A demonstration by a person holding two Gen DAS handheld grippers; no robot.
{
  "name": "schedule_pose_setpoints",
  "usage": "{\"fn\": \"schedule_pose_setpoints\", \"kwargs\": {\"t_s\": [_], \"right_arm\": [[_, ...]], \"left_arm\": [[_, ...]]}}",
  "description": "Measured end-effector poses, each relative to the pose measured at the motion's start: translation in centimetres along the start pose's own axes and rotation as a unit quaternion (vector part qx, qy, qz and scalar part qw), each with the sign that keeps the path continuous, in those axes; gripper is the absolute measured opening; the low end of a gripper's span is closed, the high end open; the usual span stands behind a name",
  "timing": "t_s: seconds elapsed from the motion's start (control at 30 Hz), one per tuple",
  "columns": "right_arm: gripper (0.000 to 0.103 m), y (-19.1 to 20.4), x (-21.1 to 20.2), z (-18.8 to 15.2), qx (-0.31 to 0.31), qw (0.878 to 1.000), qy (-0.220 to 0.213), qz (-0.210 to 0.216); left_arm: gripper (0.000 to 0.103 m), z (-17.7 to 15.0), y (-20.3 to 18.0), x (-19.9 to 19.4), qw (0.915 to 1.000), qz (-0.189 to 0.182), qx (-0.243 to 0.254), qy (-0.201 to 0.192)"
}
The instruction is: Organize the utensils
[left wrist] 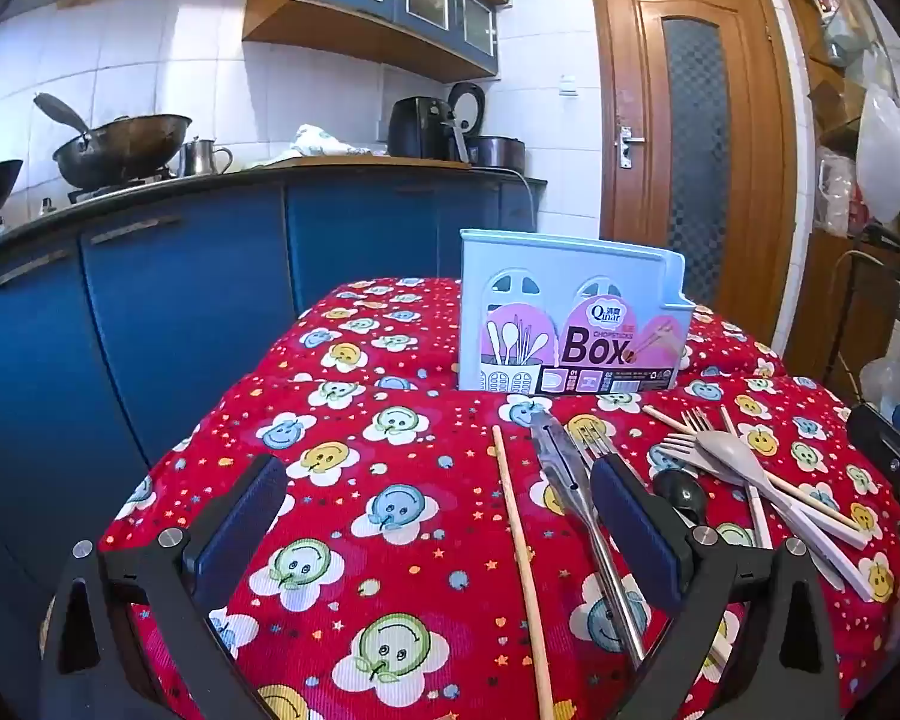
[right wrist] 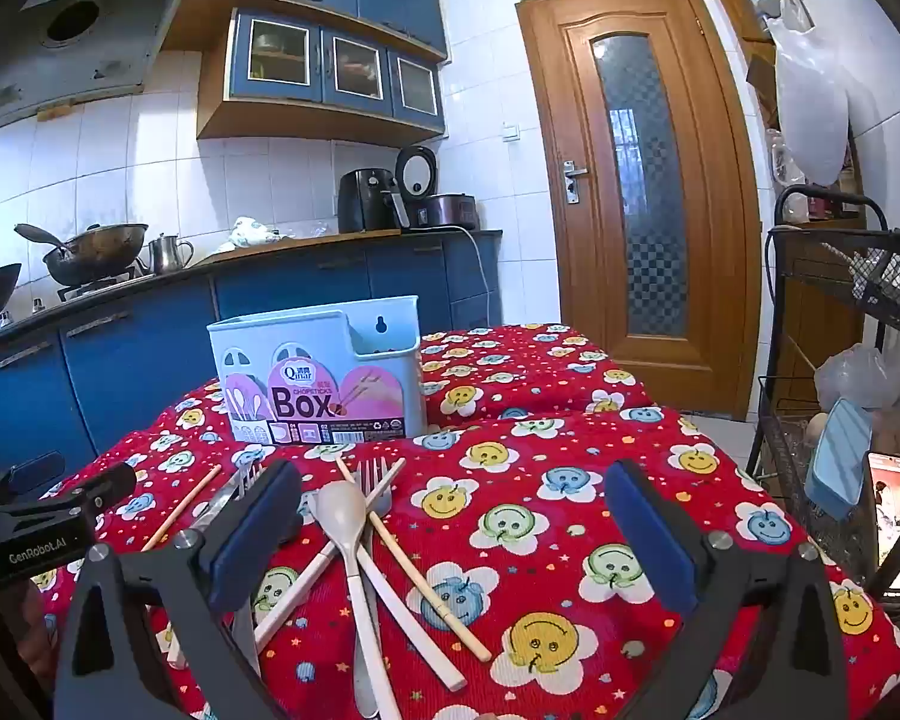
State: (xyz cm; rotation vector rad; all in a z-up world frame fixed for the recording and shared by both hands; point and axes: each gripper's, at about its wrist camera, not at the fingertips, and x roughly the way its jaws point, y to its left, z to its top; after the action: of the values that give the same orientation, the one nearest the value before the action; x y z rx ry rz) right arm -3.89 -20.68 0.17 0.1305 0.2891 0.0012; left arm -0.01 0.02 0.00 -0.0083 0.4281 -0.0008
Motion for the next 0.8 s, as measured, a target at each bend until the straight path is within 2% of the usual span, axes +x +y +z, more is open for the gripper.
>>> {"fn": "schedule_pose_setpoints", "kwargs": {"t_s": [0.8], "right_arm": [[0.103, 0.01, -0.03, 0.01, 0.001, 1.000, 0.001, 0.000]], "left_arm": [[0.101, 0.00, -0.02, 0.00, 1.0000, 0.001, 0.003, 0.000]]}}
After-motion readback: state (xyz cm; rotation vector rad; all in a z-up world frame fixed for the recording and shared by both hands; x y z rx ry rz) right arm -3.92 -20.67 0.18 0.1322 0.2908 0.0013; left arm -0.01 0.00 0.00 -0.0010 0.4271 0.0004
